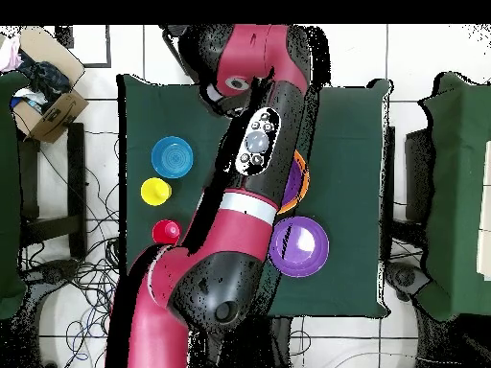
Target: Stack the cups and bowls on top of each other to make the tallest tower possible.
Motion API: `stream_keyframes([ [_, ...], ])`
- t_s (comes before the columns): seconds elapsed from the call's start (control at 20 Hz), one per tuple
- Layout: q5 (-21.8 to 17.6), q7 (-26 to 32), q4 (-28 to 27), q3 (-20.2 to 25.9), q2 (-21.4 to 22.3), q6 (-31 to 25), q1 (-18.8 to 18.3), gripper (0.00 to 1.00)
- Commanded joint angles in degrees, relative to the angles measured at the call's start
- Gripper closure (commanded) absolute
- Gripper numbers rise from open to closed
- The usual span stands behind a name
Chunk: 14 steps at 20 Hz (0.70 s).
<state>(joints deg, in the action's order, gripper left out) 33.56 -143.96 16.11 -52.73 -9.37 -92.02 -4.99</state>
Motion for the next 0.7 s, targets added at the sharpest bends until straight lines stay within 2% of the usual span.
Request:
stream_keyframes([
  [0.05,-3.7,5.6,0.7,2.9,0.1,1.1,0.2,0.0],
  [0.7,-3.9,1.7,2.9,4.0,0.8,5.3,1.6,0.0],
])
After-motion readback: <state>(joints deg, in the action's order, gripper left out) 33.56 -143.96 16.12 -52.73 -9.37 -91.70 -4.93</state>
